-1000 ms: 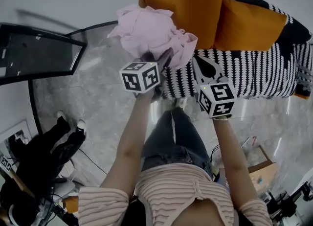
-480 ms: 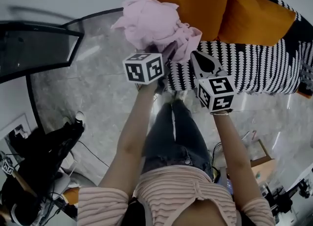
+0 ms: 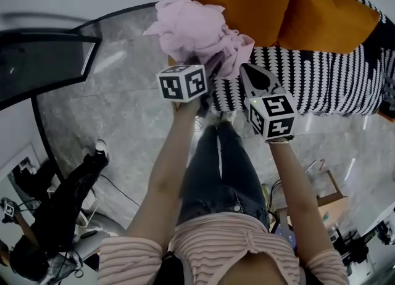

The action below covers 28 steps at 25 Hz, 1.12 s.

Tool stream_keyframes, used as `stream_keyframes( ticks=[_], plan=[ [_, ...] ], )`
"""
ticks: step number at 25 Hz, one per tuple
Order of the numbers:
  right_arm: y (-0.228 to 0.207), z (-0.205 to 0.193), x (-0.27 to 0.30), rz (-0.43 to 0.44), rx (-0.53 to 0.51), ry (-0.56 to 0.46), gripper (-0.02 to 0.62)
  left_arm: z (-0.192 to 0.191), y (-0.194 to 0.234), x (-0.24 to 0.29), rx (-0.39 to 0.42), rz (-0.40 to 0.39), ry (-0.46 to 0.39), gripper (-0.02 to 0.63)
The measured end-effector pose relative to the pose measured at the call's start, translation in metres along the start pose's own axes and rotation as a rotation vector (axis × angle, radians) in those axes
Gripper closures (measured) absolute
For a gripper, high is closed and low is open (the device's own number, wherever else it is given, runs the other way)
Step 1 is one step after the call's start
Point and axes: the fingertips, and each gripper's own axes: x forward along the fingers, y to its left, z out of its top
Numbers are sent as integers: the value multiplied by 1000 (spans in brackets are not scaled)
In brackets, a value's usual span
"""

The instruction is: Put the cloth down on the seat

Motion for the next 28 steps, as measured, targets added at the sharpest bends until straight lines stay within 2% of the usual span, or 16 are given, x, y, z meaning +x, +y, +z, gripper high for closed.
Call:
stream_keyframes(
  ticks=[8,28],
  plan=[
    [-10,-30,18,-8,24,52,588,-19,14,19,-17,9,28,491],
    [-23,-67,46,-9,64,147,588,-36,57,48,-42,66,75,488]
  ],
)
